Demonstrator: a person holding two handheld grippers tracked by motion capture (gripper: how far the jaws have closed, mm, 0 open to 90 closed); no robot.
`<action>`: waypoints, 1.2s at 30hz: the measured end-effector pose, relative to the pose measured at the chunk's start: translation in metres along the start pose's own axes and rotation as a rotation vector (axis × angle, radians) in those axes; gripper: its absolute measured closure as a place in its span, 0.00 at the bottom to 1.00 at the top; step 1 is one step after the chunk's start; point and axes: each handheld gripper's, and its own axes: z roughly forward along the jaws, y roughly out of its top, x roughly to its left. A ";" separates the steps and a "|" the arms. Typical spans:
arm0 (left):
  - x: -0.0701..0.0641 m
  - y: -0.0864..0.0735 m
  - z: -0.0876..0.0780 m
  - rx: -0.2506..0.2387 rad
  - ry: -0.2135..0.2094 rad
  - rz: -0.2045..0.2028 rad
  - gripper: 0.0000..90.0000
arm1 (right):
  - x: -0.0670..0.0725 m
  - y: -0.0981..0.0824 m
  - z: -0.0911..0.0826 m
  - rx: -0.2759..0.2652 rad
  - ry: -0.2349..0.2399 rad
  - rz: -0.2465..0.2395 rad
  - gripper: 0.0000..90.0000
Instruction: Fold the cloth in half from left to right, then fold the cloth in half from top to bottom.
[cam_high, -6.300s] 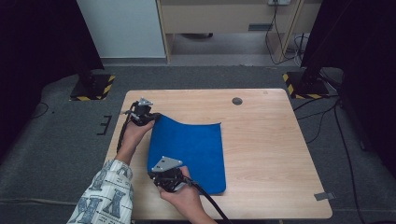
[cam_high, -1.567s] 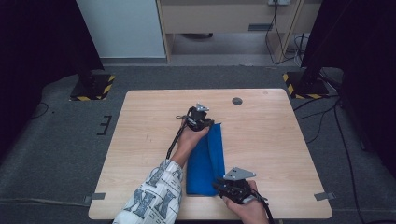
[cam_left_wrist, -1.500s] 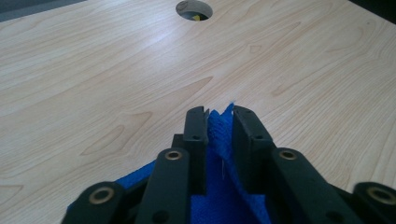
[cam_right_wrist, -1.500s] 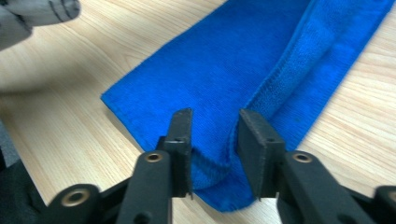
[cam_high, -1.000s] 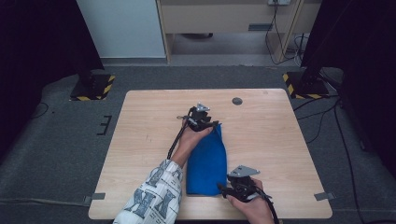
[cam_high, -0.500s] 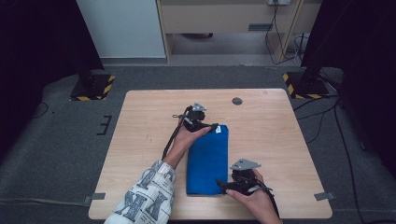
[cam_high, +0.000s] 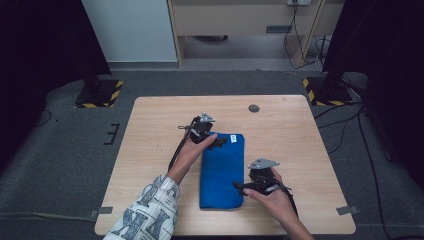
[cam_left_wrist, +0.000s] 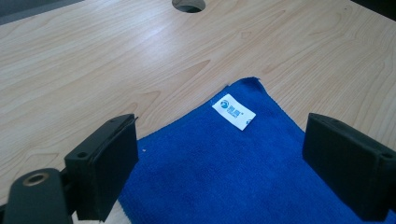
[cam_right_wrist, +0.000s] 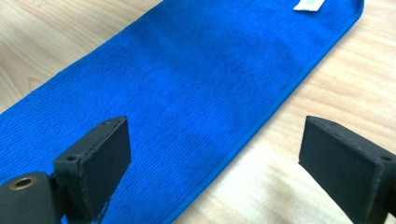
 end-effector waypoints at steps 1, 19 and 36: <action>0.000 0.000 -0.002 0.000 0.003 0.002 0.11 | -0.002 0.001 0.001 0.000 -0.002 -0.005 0.10; 0.014 -0.012 -0.028 0.009 0.047 -0.016 0.11 | -0.028 0.036 0.013 -0.019 -0.030 -0.019 0.17; 0.033 -0.018 -0.016 -0.012 0.086 -0.042 0.17 | -0.070 0.090 0.040 -0.031 -0.074 -0.030 0.47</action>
